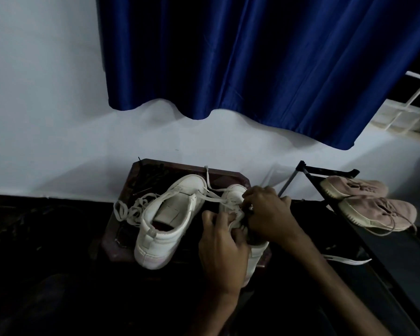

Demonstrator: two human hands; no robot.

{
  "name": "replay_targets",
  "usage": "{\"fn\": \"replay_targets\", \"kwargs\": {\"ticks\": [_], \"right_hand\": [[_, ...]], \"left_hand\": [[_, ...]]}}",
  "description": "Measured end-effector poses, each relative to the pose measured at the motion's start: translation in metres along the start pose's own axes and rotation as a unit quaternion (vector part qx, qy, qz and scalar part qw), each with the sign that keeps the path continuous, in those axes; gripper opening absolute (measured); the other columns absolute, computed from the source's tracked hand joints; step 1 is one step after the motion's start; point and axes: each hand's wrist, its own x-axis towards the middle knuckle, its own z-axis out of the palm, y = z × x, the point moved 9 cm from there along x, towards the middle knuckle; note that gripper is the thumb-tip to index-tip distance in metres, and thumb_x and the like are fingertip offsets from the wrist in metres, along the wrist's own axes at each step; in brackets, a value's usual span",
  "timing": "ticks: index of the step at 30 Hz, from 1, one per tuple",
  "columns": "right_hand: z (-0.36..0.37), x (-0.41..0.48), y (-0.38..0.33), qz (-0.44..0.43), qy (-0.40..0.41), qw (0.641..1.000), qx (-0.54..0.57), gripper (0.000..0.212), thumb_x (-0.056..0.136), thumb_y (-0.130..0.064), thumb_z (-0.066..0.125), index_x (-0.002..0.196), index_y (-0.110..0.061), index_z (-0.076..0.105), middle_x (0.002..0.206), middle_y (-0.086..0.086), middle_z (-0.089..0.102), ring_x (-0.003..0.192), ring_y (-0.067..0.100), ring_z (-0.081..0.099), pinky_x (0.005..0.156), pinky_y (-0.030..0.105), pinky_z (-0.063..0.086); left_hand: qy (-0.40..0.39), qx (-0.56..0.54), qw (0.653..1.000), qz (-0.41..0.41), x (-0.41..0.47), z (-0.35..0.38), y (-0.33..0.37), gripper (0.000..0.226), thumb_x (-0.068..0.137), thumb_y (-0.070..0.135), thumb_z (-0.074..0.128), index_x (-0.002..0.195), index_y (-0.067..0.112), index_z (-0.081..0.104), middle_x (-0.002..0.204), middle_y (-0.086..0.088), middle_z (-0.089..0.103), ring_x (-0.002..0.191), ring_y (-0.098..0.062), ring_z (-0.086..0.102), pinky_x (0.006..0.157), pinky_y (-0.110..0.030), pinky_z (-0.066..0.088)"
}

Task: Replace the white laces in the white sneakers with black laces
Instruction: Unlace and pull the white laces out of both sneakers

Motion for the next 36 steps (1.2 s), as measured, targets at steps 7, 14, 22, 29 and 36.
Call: {"fn": "replay_targets", "kwargs": {"ticks": [7,14,22,29,36], "right_hand": [[-0.035,-0.038,0.013,-0.132,-0.107,0.985,0.033,0.006,0.086,-0.04,0.067,0.092,-0.04,0.069,0.119,-0.031,0.045,0.123,0.001,0.032,0.101,0.042,0.031],[-0.04,-0.024,0.035,-0.066,-0.101,0.99,0.066,0.011,0.08,-0.057,0.066,0.085,-0.047,0.065,0.118,-0.023,0.048,0.114,0.004,0.044,0.102,0.049,0.039],[-0.003,-0.006,-0.005,-0.016,0.041,0.998,-0.045,0.023,0.09,-0.02,0.055,0.107,-0.02,0.07,0.117,0.002,0.054,0.115,0.022,0.044,0.09,0.043,0.038],[-0.018,-0.016,0.025,-0.066,-0.11,0.99,0.06,0.017,0.08,-0.042,0.073,0.068,-0.048,0.062,0.098,-0.023,0.059,0.098,0.001,0.05,0.097,0.043,0.039],[-0.005,-0.005,-0.004,-0.026,-0.066,0.997,-0.034,0.006,0.083,-0.03,0.065,0.086,-0.025,0.067,0.106,-0.001,0.06,0.115,0.021,0.049,0.096,0.047,0.032]], "left_hand": [[0.016,0.0,1.0,0.018,-0.001,0.0,0.002,0.02,0.076,0.01,0.064,0.094,0.02,0.066,0.102,0.003,0.055,0.079,-0.02,0.063,0.06,-0.026,0.042],[0.013,-0.004,1.0,0.022,0.0,0.001,0.001,0.02,0.075,0.008,0.066,0.09,0.02,0.066,0.1,0.005,0.055,0.076,-0.017,0.063,0.06,-0.018,0.035],[-0.006,-0.008,1.0,0.014,-0.001,0.002,0.003,0.021,0.076,0.01,0.066,0.094,0.022,0.065,0.103,0.005,0.055,0.075,-0.013,0.061,0.054,-0.009,0.025],[0.007,0.007,1.0,0.019,0.0,0.004,-0.001,0.016,0.078,0.017,0.058,0.092,0.021,0.064,0.103,0.005,0.054,0.078,-0.018,0.062,0.059,-0.026,0.042],[0.011,0.001,0.999,0.033,0.0,0.002,0.001,0.019,0.075,0.01,0.068,0.092,0.018,0.065,0.103,0.001,0.056,0.076,-0.021,0.063,0.058,-0.025,0.038]]}}
